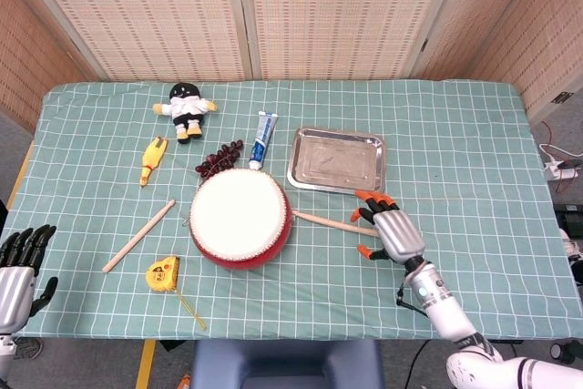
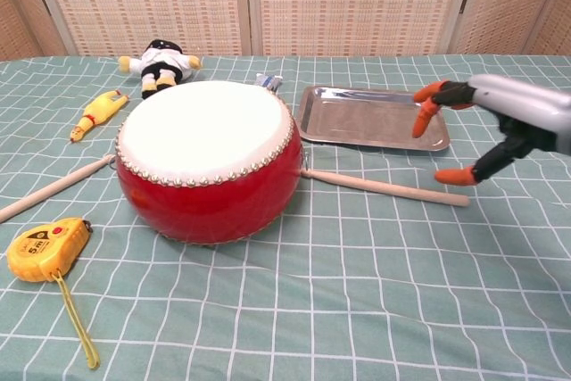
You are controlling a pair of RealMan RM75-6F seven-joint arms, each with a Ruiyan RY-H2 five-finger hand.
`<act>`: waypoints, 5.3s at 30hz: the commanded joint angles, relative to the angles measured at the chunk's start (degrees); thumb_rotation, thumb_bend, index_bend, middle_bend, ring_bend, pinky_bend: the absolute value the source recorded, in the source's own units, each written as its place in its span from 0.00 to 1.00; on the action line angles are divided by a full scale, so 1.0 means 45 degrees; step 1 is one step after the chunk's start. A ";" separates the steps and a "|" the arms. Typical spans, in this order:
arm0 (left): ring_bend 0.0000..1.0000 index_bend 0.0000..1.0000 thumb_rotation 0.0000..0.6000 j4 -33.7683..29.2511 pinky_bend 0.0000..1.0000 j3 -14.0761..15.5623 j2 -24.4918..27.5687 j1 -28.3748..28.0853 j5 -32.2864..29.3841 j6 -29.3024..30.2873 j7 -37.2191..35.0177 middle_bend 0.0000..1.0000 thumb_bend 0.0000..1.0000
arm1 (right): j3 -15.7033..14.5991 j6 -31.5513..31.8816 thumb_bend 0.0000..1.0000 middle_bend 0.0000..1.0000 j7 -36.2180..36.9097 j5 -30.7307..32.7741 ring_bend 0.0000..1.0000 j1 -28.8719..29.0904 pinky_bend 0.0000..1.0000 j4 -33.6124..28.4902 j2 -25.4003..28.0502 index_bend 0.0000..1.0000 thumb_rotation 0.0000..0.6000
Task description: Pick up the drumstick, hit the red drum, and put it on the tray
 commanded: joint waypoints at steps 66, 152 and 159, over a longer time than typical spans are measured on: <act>0.04 0.06 1.00 0.0790 0.04 0.0023 -0.0265 0.0131 -0.0169 -0.0287 -0.0701 0.06 0.34 | 0.0094 0.0311 0.43 0.15 0.2805 0.0767 0.03 0.1497 0.10 0.2271 -0.1654 0.63 1.00; 0.04 0.06 1.00 -0.0112 0.04 0.0399 0.0226 0.0167 0.0130 -0.0634 -0.0070 0.06 0.34 | -0.3829 0.3471 0.14 0.33 2.8663 -0.5695 0.30 -0.0030 0.34 1.2503 -0.3989 0.55 1.00; 0.04 0.06 1.00 0.0002 0.04 0.0408 0.0176 0.0170 0.0089 -0.0684 -0.0175 0.06 0.34 | -0.4008 0.2960 0.14 0.35 2.8320 -0.5688 0.33 0.0135 0.36 1.2609 -0.4346 0.59 1.00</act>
